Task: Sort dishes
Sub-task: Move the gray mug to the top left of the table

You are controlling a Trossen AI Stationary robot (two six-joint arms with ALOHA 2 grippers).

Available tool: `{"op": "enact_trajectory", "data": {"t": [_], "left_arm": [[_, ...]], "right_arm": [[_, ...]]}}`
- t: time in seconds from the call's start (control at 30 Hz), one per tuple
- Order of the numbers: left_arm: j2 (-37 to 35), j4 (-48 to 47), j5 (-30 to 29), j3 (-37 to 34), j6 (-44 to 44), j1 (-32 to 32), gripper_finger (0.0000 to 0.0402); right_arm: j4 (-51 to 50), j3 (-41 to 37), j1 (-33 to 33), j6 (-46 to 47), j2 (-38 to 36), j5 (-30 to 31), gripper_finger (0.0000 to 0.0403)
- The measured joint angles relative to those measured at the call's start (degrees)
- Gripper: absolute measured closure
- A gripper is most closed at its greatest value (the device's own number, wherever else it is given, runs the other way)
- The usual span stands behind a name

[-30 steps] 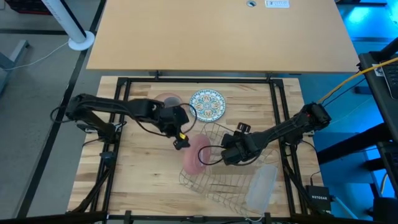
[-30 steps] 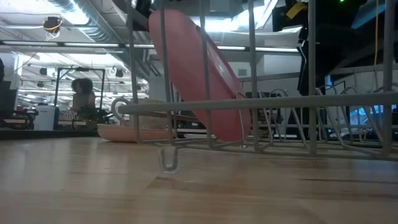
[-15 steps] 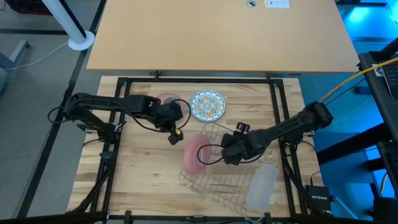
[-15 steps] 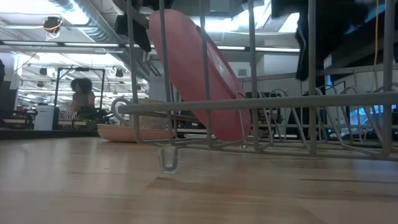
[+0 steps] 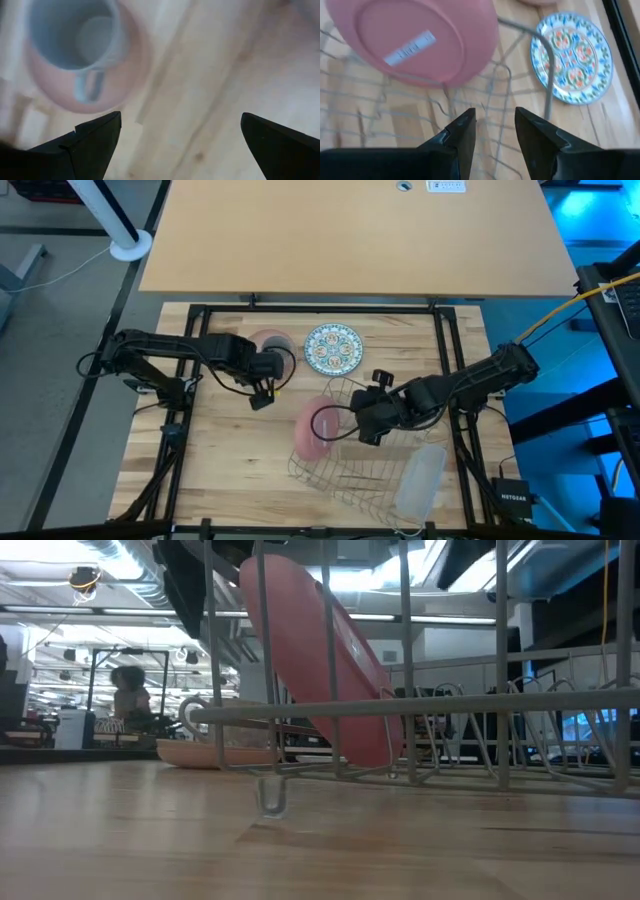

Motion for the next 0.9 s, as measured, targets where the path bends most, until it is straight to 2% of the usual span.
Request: {"op": "enact_trajectory", "data": {"t": [0.23, 0.33, 0.47, 0.73, 0.9], "left_arm": [[0.4, -0.54, -6.74, -0.31, -1.47, 0.59, 0.0004], [0.67, -4.14, -8.08, -0.31, -4.75, 2.19, 0.0004], [0.72, -10.08, -9.49, -0.33, -4.69, 5.31, 0.0004], [-0.76, -15.99, -8.48, -0.35, 3.39, 14.49, 0.0004], [-8.88, -15.0, -7.56, -0.36, 7.12, 20.67, 0.0004]], "right_arm": [[4.46, 0.5, 0.0, 0.0, 0.02, -0.88, 0.026], [4.46, 0.5, -0.02, 0.04, 0.02, -2.9, 0.026], [4.21, 0.5, -0.02, 0.08, 0.04, -6.94, 0.026], [3.82, 0.5, -0.01, 0.1, 0.04, -15.08, 0.026], [3.46, 0.5, -0.01, 0.11, 0.04, -15.52, 0.026]]}}
